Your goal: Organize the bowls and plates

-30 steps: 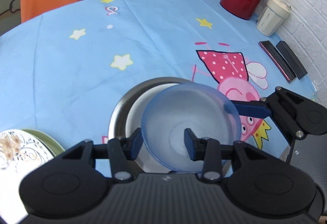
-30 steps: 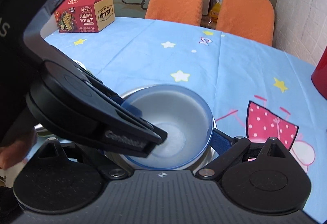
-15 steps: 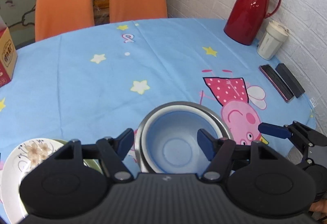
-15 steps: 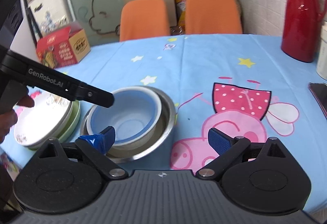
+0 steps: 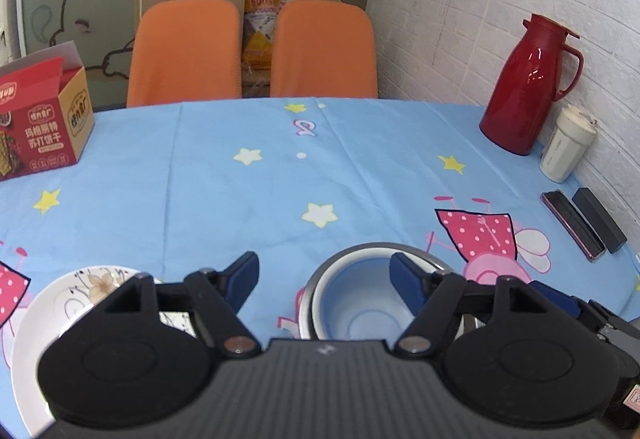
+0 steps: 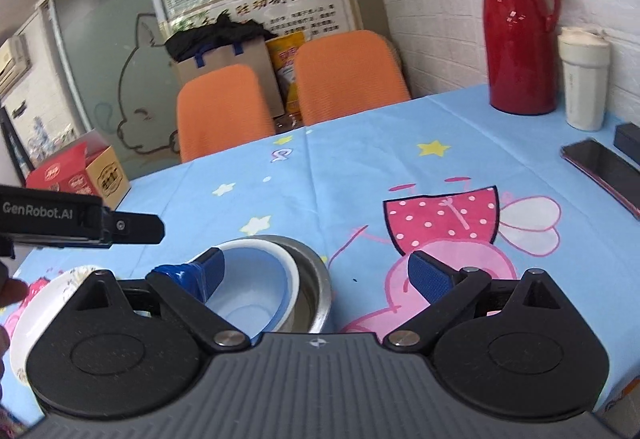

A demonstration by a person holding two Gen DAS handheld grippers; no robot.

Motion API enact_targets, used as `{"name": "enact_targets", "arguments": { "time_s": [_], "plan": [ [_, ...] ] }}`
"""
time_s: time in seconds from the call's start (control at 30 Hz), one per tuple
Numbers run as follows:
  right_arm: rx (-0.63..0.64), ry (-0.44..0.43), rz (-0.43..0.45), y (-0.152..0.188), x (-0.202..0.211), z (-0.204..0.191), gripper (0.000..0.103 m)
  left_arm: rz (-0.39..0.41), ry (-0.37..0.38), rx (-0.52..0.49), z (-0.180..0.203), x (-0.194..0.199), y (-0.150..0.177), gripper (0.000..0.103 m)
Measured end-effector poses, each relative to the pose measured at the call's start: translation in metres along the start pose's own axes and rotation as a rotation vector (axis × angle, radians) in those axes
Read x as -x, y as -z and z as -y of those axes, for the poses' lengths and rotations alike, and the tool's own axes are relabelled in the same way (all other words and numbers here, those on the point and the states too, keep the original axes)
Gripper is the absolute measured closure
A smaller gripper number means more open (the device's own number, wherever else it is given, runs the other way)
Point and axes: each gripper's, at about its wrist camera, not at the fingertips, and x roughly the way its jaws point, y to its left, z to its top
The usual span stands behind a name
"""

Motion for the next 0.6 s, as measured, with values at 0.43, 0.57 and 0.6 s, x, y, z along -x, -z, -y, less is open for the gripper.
{"name": "enact_targets", "arguments": {
  "time_s": [0.43, 0.57, 0.6],
  "plan": [
    [-0.047, 0.005, -0.065, 0.008, -0.005, -0.004, 0.017, -0.041, -0.064, 0.028, -0.02, -0.009, 0.014, 0.029],
    [-0.047, 0.002, -0.081, 0.01, -0.008, -0.003, 0.017, -0.051, -0.06, 0.037, -0.023, -0.012, 0.015, 0.028],
    [-0.045, 0.004, -0.086, 0.01, -0.008, -0.003, 0.017, -0.052, -0.062, 0.037, -0.023, -0.013, 0.015, 0.028]
  ]
}}
